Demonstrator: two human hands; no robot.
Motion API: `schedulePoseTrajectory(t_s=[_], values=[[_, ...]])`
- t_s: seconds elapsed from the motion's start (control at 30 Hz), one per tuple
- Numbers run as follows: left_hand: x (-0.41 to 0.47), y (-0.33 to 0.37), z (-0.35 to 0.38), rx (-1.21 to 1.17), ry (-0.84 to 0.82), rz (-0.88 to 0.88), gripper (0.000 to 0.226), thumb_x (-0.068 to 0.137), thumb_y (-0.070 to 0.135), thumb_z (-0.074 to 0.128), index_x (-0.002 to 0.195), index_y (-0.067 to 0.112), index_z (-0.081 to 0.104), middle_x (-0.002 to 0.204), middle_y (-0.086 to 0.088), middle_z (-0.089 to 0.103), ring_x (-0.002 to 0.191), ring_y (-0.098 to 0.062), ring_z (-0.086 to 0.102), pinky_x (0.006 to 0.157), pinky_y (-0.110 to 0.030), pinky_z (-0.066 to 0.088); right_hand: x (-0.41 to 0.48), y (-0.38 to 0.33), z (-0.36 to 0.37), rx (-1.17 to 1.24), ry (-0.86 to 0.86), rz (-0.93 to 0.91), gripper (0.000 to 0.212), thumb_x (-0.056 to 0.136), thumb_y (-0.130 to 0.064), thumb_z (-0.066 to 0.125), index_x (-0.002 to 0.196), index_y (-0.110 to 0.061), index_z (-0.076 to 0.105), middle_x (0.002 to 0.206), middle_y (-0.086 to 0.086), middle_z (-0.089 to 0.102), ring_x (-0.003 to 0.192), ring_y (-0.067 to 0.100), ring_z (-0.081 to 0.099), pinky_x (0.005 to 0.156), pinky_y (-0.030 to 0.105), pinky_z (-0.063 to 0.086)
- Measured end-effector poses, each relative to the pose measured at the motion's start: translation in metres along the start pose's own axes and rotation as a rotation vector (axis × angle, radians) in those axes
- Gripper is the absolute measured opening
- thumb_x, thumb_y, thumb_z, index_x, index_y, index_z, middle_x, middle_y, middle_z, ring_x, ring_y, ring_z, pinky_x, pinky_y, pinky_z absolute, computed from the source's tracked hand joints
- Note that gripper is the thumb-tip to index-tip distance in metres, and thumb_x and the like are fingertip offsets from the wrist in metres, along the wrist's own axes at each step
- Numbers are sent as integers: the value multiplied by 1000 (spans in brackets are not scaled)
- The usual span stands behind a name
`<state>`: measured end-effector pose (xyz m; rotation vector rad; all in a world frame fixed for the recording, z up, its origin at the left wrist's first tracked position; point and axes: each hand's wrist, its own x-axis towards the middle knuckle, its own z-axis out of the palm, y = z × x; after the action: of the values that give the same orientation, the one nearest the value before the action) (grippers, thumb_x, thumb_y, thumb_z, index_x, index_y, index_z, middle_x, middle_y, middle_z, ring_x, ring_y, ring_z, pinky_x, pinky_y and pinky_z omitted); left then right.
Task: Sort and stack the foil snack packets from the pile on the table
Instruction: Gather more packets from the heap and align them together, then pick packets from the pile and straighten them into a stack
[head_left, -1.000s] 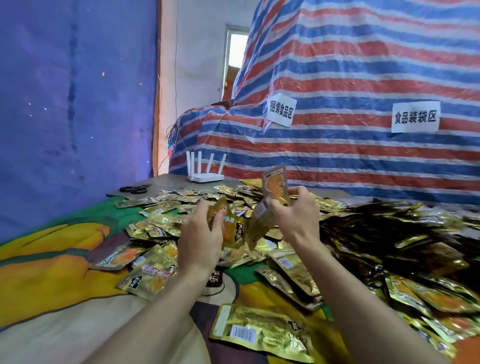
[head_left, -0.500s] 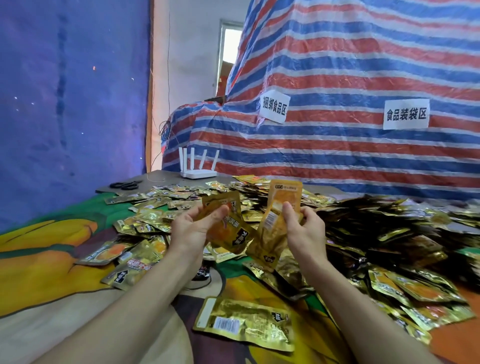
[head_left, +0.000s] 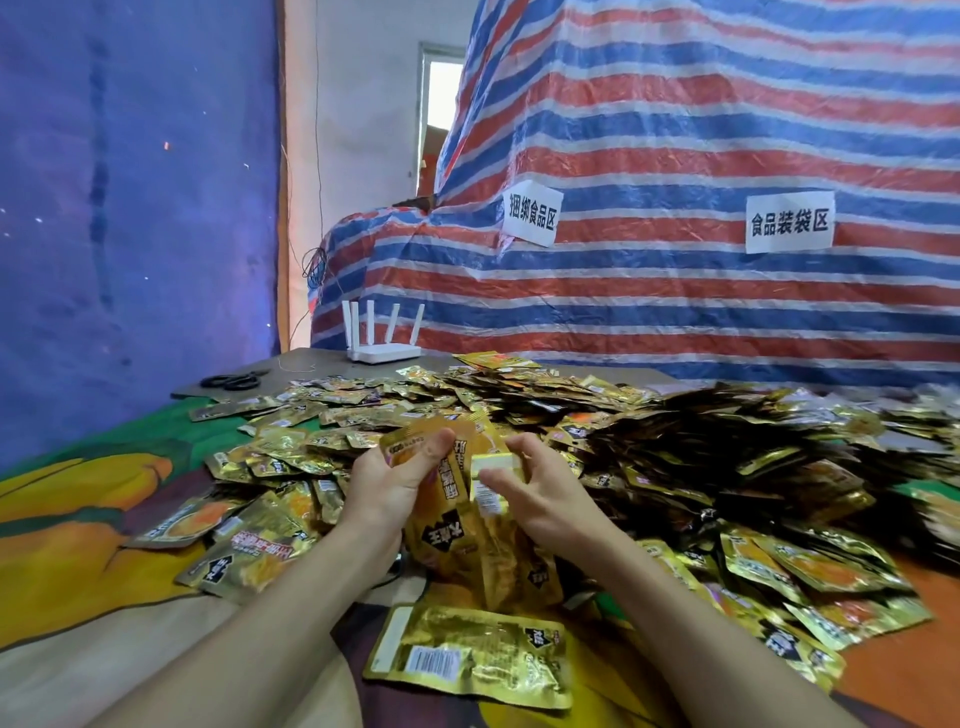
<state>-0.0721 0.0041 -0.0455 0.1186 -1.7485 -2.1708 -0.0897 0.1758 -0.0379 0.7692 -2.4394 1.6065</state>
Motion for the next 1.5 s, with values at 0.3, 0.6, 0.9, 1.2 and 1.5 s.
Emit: schedulePoseTrajectory(t_s=[0.3,0.6,0.9,1.2,1.5], values=[[16,-8,-7,111,219,-50,61,91,56,62,118,3,51,107,-11,61,110,-33,58,95,-45,47,2,0,-19,242,-38,68,47,83,2,76,124,-13,56,108,9,75,96,23,75,80,40,62],[11,-5,-3,95,146,30,69,99,34,59,156,14,25,142,-16,53,126,-35,54,108,-54,44,0,0,-17,262,110,-51,13,95,-18,67,107,-14,71,93,-1,79,83,18,77,60,27,60],[-7,5,7,19,163,122,93,84,61,58,155,12,26,150,-10,46,136,-27,47,112,-51,40,-4,-8,13,352,29,-25,25,104,-19,54,129,-17,56,117,5,72,105,20,72,89,45,60],[-14,6,8,254,373,216,53,103,50,40,139,11,41,149,-12,45,132,-32,47,97,-42,42,-3,-2,12,502,-158,40,30,102,-28,55,126,-10,59,117,16,73,111,34,69,98,61,52],[-15,12,-2,297,552,377,35,102,46,47,106,11,48,112,-16,64,95,-37,63,74,-47,54,-3,-4,7,566,-279,37,39,91,-34,66,117,-5,65,110,17,73,105,35,70,91,53,57]])
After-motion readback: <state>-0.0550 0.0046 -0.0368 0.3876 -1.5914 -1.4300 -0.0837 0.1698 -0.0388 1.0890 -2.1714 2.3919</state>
